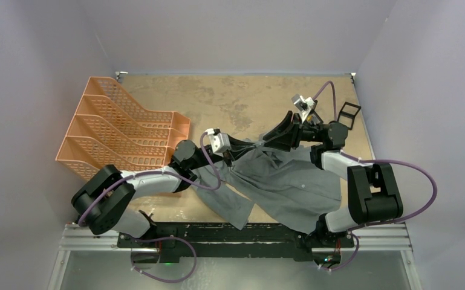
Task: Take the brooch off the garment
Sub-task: Remove the brooch from the clothes.
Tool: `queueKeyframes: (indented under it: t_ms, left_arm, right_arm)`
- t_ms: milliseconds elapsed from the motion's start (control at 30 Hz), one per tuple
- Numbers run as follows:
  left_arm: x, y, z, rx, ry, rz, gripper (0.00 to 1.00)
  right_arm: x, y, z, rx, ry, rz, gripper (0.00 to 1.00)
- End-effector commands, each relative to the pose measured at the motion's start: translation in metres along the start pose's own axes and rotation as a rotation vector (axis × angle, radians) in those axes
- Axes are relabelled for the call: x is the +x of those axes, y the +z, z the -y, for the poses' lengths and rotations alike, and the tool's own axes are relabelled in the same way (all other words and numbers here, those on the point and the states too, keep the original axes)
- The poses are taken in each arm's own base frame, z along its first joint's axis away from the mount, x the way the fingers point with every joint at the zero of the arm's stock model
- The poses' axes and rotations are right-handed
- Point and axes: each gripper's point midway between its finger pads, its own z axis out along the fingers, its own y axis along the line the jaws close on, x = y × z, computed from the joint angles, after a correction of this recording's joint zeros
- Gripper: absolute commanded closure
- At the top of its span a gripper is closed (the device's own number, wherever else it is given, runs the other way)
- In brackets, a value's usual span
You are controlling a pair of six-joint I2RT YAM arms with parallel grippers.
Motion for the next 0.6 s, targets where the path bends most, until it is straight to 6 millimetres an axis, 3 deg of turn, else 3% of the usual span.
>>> queueKeyframes:
  t_ms: [0,567]
  left_arm:
    - [-0.046,-0.004,0.005,0.050,0.004,0.147,1.00]
    - [-0.044,0.004,0.015,0.127,-0.055,0.152,1.00]
  right_arm:
    - [-0.021,-0.001,-0.034,-0.071,-0.501,0.040,0.59]
    - [-0.031,0.000,-0.044,-0.076,-0.587,0.061,0.60]
